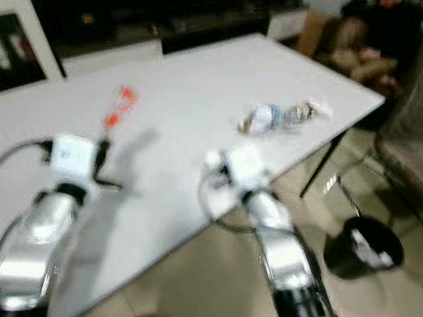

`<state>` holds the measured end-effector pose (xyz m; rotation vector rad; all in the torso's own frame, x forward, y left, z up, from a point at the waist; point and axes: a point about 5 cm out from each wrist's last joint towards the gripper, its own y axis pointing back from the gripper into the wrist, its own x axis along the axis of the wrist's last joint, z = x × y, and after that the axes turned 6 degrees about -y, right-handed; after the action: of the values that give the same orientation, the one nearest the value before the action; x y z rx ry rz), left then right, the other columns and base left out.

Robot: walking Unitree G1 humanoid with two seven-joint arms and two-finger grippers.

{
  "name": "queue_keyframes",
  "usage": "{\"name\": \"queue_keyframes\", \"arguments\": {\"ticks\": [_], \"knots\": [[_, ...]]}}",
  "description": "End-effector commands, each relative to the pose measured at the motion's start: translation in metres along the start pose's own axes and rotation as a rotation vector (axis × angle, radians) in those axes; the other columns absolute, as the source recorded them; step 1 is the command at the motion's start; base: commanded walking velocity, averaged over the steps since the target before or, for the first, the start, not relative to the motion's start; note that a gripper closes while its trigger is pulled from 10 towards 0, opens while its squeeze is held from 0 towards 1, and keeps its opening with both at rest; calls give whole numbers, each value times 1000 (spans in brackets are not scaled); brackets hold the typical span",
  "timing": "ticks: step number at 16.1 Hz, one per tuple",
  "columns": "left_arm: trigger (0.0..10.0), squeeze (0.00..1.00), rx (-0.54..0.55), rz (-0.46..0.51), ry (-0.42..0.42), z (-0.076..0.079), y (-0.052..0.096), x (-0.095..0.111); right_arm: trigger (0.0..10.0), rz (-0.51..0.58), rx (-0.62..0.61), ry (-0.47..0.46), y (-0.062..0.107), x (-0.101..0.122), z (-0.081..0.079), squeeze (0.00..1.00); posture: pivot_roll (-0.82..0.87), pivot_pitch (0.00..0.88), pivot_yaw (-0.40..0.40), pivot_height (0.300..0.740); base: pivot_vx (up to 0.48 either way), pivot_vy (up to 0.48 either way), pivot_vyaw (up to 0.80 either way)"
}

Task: Picking trash to rubbish bin

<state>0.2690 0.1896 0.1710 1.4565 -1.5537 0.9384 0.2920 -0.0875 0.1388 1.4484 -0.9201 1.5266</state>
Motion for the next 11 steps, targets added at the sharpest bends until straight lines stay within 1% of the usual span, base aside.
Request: {"name": "queue_keyframes", "arguments": {"ticks": [1, 2, 3, 5, 6, 7, 8, 9, 11], "knots": [[10000, 0, -22, 13, 6, 7, 0, 4, 10000, -46, 1, 3, 5, -8, 10, 0, 54, 46, -57, 740, 360, 0, 0], [10000, 0, -12, 10, 6, 6, 1, 3, 10000, -50, 33, 35, 4, -8, 7, 0, 57, 45, -61, 740, 356, 0, 0], [10000, 0, -3, 6, 6, 5, 3, 3, 10000, -46, 32, 30, 3, -7, 6, 0, 62, 46, -66, 740, 356, 0, 0], [10000, 0, -7, 3, 42, 5, 6, 2, 10000, -46, 26, 4, 2, -5, 7, 0, 67, 49, -69, 740, 0, 0, 0], [10000, 0, -21, -14, 36, 5, 7, 1, 10000, -42, 35, 10, 3, -3, 7, 0, 68, 50, -67, 740, 0, 0, 0], [10000, 0, -44, -36, 10, 7, 8, -2, 10000, -69, 58, -55, 8, -4, 9, 573, 66, 51, -64, 740, 0, 0, 0], [10000, 0, -62, -41, -14, 8, 10, -4, 10000, -119, 90, -86, 13, -8, 10, 1000, 66, 51, -64, 740, 0, 0, 0], [10000, 0, -91, -35, -22, 9, 11, -5, 10000, -158, 105, -88, 15, -10, 12, 1000, 61, 53, -57, 740, 0, 0, 0], [10000, 0, -163, -44, -32, 13, 11, -6, 10000, -198, 120, -129, 18, -9, 19, 1000, 61, 52, -52, 740, 0, 0, 0]]}}
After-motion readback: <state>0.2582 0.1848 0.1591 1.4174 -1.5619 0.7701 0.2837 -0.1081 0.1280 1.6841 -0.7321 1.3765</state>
